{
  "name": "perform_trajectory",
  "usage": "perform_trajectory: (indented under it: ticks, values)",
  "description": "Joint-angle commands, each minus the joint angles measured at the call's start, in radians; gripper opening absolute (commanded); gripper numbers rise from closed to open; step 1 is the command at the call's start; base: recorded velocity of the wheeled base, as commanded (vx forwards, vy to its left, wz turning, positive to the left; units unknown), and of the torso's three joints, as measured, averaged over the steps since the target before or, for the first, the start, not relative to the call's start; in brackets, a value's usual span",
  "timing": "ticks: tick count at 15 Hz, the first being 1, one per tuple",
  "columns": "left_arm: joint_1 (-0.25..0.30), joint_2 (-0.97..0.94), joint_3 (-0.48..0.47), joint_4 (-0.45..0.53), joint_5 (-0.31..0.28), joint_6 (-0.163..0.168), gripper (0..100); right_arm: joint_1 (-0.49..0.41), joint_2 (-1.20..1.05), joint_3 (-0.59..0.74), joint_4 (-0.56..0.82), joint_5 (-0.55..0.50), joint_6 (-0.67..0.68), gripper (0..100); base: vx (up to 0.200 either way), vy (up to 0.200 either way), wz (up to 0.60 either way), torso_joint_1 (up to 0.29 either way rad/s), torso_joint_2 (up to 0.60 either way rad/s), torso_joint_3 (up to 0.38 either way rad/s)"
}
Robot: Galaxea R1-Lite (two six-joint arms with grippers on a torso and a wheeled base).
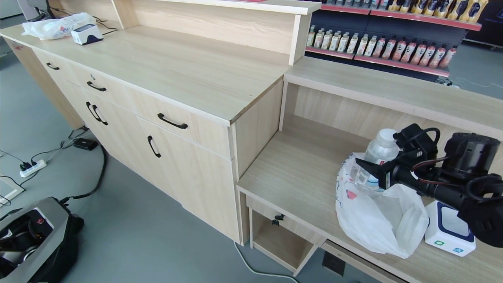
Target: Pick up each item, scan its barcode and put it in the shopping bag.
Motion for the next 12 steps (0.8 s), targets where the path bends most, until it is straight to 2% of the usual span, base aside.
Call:
perform_trajectory:
  ticks: [1, 12]
  values:
    - [0.001, 0.0, 0.0, 0.0, 0.0, 0.0, 100, 0.002, 0.067, 0.024, -0.029, 0.002, 0.001, 0, 0.0, 0.0, 0.0, 0.0, 0.0, 0.0]
    - [-0.001, 0.0, 0.0, 0.001, 0.0, 0.0, 100, -0.009, 0.176, 0.035, -0.138, 0.007, -0.002, 0, 0.0, 0.0, 0.0, 0.0, 0.0, 0.0]
